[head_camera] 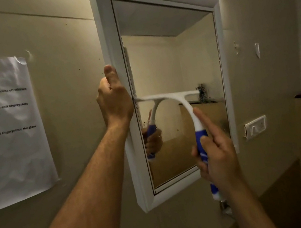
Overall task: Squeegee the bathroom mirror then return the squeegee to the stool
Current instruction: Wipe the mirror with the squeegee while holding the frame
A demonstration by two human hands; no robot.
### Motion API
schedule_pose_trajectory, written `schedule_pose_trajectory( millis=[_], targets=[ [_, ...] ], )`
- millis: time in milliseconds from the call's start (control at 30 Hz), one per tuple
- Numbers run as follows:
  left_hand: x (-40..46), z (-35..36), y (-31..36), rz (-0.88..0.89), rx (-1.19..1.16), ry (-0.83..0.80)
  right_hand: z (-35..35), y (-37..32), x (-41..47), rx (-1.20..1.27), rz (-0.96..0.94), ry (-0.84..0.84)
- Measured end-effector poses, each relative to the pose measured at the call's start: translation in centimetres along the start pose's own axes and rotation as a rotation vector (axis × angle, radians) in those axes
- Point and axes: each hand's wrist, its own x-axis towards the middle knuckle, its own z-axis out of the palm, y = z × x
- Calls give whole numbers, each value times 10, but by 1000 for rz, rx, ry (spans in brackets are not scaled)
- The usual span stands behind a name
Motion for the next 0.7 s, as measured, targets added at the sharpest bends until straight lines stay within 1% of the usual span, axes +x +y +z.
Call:
schedule_pose_trajectory(
  millis=[200,300,400,533,700],
  targets=[
    [-2,0,3,-10,1,5,1,-9,30,99,7,-17],
    [-3,-2,7,-14,-6,1,-3,9,17,134,40,-24],
    [-13,-4,6,-60,-37,-24,-12,35,-9,149,92,-1],
    [-36,-7,-22,-95,-57,-27,-21,50,-31,192,152,-8],
    [-45,-8,-26,-152,-94,-35,-18,32,-1,122,81,31]
  ],
)
